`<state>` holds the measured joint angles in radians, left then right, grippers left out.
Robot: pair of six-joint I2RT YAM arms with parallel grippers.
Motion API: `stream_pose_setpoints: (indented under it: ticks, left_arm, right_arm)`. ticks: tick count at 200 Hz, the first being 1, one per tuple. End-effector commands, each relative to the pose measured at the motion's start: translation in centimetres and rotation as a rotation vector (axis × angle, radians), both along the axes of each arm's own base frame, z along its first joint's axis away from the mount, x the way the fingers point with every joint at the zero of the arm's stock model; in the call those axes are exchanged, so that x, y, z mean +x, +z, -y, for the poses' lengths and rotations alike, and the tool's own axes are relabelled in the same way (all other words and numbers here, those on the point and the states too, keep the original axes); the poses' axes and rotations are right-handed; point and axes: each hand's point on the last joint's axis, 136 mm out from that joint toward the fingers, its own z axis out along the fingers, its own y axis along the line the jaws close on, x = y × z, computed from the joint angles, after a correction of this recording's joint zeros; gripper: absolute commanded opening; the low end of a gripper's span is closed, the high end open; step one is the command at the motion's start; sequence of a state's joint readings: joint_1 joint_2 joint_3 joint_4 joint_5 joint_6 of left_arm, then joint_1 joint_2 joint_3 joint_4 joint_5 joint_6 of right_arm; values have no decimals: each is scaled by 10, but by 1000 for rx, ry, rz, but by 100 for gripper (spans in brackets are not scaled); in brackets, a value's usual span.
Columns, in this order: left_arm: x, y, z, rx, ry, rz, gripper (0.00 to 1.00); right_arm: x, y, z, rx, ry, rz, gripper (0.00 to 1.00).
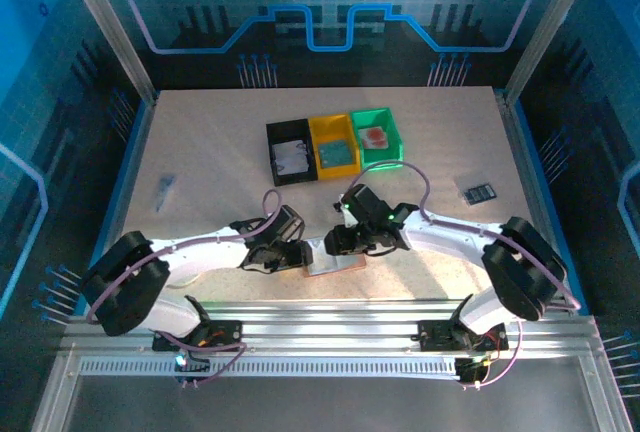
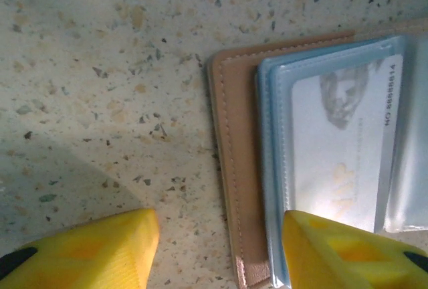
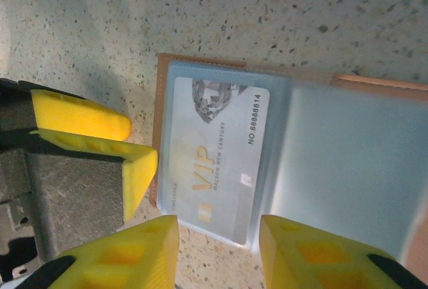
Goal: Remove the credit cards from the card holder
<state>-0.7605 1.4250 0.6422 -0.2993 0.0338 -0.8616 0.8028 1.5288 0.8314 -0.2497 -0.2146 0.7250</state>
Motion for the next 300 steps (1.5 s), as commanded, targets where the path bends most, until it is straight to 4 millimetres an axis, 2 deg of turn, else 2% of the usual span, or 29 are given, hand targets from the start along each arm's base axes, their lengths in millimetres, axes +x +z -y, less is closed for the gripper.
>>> stream_pose_setpoints:
  ticks: [1, 36, 70, 142, 176, 221, 262, 300]
  left_arm:
    - [-8, -9, -2, 48, -29, -54, 54]
    - [-11, -23, -3, 74, -36, -89, 53]
    - [-17, -36, -4, 96, -46, -117, 52]
    - [-28, -60, 2, 122, -67, -166, 50]
    - [-31, -66, 2, 122, -70, -171, 50]
    - [-32, -70, 5, 117, -75, -171, 49]
    - [-35, -77, 5, 117, -76, -180, 49]
    - [-37, -81, 5, 115, -73, -182, 48]
  right_arm:
    - [0, -1, -18, 43, 12, -13, 32]
    - [0, -16, -19, 22, 6, -31, 30]
    - [0, -26, -12, -20, -12, -23, 29]
    - [-2, -35, -8, -67, -5, -18, 27]
    - [-2, -38, -2, -92, -12, -6, 28]
    - [-6, -44, -8, -69, 6, -21, 26]
    - [-10, -46, -15, -11, 21, -33, 21]
    - [-11, -40, -17, 36, 21, -14, 8]
